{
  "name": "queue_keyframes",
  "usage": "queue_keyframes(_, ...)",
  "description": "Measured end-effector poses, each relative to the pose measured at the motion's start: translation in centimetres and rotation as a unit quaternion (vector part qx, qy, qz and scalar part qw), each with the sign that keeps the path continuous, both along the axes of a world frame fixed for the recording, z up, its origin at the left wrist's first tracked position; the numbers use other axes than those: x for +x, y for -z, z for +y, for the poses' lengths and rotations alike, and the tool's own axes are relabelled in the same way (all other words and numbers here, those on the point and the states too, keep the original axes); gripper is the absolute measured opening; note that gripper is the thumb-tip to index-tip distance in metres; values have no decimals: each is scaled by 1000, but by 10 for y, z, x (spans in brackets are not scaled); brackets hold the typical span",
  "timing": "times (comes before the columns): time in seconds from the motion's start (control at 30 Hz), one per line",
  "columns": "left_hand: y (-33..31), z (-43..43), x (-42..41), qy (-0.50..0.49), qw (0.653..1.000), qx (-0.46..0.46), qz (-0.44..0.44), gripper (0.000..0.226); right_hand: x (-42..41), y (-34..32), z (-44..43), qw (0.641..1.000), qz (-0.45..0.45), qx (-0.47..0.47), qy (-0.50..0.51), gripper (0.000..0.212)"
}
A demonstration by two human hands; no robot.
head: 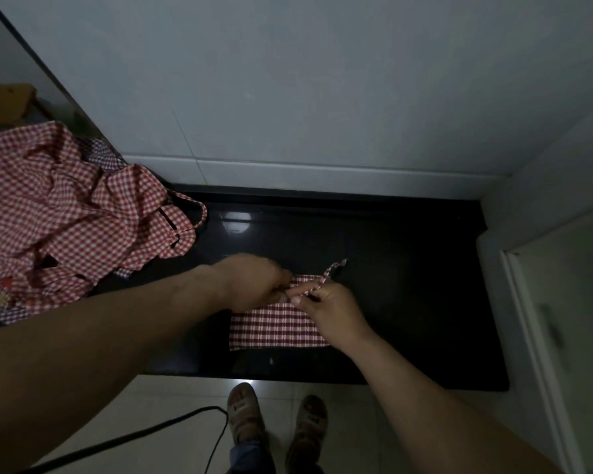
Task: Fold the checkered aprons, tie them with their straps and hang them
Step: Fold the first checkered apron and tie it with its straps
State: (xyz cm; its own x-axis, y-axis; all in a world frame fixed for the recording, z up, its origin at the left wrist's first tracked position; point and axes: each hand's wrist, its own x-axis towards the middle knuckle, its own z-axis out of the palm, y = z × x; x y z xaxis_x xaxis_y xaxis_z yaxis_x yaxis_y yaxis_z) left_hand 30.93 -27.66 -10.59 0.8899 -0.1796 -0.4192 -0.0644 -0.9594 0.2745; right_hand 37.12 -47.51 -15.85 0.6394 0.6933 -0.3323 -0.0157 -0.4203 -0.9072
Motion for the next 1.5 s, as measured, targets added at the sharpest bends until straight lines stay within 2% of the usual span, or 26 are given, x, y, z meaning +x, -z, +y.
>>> queue_keyframes(0.1,3,-5,-8,-29,999,-17,0,23,1,2,1,1000,-16,-7,-2,17)
queue_keyframes(0.2,4,-8,-21,-37,995,33,-82,23,1,3,1,999,-34,-14,-5,16)
queue_keyframes(0.3,3,-15,-28,-46,992,38,-113,24,-1,1,-2,999,-47,-10,-11,16)
queue_keyframes(0.4,1,-18,-31,-166,980,-18,-113,22,-5,-1,-2,999,-30,-20,9,18)
queue_keyframes(0.47,8,-22,-39,-305,941,-103,-107,29,-6,-3,-4,998,-36,-34,47,18)
queue_keyframes(0.53,21,-31,-52,-431,876,-194,-99,32,-7,1,-5,992,-75,-50,92,15)
queue_keyframes(0.6,33,-39,-68,-501,829,-231,-91,30,-7,6,-11,982,-109,-77,134,15)
queue_keyframes(0.73,56,-29,-98,-597,771,-190,-113,29,-1,22,-33,960,-130,-146,200,14)
queue_keyframes(0.83,46,-26,-93,-604,747,-196,-197,29,1,24,-35,959,-141,-164,185,19)
queue_keyframes(0.9,26,-34,-76,-599,713,-265,-251,22,3,24,-32,956,-169,-186,154,21)
queue_keyframes(0.97,7,-43,-58,-586,675,-374,-248,26,5,22,-29,954,-192,-190,130,21)
queue_keyframes(1.0,1,-47,-54,-559,690,-399,-230,28,7,21,-28,951,-202,-198,124,21)
queue_keyframes(1.03,1,-49,-52,-508,741,-385,-214,28,8,19,-28,947,-213,-207,120,20)
queue_keyframes(1.1,14,-49,-62,-340,892,-229,-193,24,9,17,-31,940,-230,-226,112,20)
queue_keyframes(1.13,25,-49,-70,-248,941,-129,-191,20,9,15,-32,938,-236,-230,105,20)
queue_keyframes(1.17,38,-50,-77,-181,963,-63,-191,18,8,13,-34,939,-238,-230,98,21)
queue_keyframes(1.23,57,-54,-88,-139,969,-23,-201,19,6,8,-36,941,-241,-215,97,22)
queue_keyframes(1.37,65,-57,-82,-201,957,-53,-201,23,-5,-14,-31,956,-250,-114,98,14)
queue_keyframes(1.43,60,-57,-74,-240,955,-72,-158,31,-9,-24,-21,982,-174,-47,52,14)
queue_keyframes(1.47,56,-59,-71,-251,955,-76,-139,38,-13,-28,-15,987,-157,-30,10,15)
queue_keyframes(1.5,52,-60,-67,-262,954,-78,-124,44,-16,-30,-8,982,-183,-24,-36,16)
